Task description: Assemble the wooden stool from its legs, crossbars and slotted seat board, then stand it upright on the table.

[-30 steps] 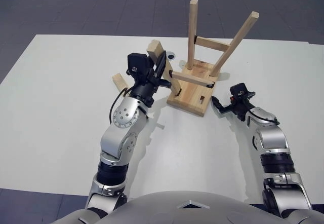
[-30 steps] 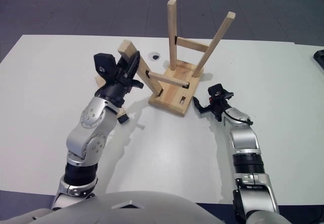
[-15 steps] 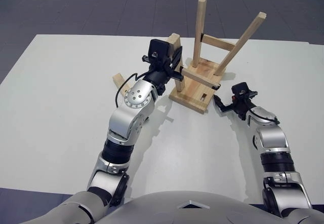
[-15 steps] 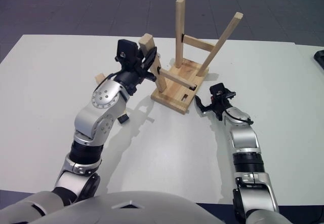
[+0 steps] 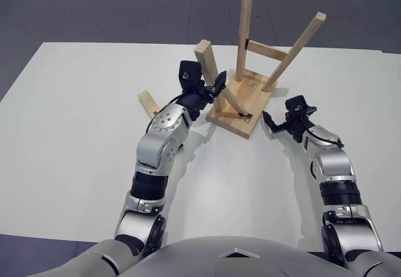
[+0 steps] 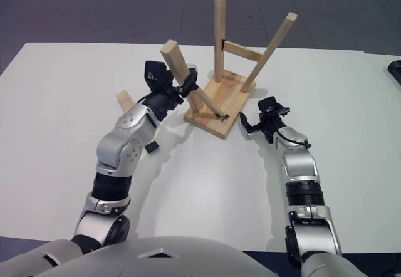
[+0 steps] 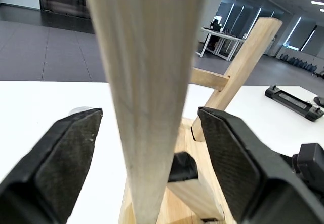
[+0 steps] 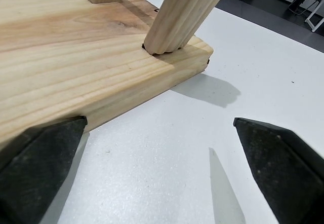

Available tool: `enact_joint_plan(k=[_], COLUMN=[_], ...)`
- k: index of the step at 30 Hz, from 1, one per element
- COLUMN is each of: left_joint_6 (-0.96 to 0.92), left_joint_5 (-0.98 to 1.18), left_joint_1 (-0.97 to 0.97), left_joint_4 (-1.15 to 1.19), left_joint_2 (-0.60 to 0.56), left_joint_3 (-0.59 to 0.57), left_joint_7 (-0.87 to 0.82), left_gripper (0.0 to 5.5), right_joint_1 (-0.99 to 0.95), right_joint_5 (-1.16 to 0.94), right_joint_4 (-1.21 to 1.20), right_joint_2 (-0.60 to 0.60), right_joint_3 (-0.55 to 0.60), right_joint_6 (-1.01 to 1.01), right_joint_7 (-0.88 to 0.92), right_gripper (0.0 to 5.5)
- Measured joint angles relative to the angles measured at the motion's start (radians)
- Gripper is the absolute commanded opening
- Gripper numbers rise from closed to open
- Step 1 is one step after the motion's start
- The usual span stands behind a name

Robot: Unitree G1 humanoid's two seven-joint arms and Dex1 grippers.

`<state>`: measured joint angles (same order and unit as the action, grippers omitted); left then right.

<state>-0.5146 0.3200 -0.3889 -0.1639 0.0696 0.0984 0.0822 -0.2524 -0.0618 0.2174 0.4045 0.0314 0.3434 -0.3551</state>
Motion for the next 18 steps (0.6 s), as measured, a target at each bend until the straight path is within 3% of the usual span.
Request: enact_joint_plan(k=[6,12,18], left_joint_6=[0.037,-0.015,-0.060], left_joint_5=[0.046,0.131,0.247], left_joint_1=[-0.008,-0.057,-0.157], left_joint_4=[-0.139,-0.330,-0.312], left_joint_2=[0.001,-0.054,-0.157], left_joint_3=[-0.028,-0.063,-0.323], left_joint_7=[0.038,0.073,0.009], left_gripper=[5.32,5.37,5.37], right_joint_1=[0.002,0.063,0.076], right_joint_5=[-0.019,-0.110,-0.257], right_joint_4=[-0.005,-0.163,-0.375], right_joint_2=[0.000,0.046,0.201], right_joint_3=[0.019,0.061,0.090], right_joint_6=[-0.010,-0.018,0.001], right_joint_7=[-0.031,-0.158,-0.431], right_gripper=[5.40,5.40,5.40])
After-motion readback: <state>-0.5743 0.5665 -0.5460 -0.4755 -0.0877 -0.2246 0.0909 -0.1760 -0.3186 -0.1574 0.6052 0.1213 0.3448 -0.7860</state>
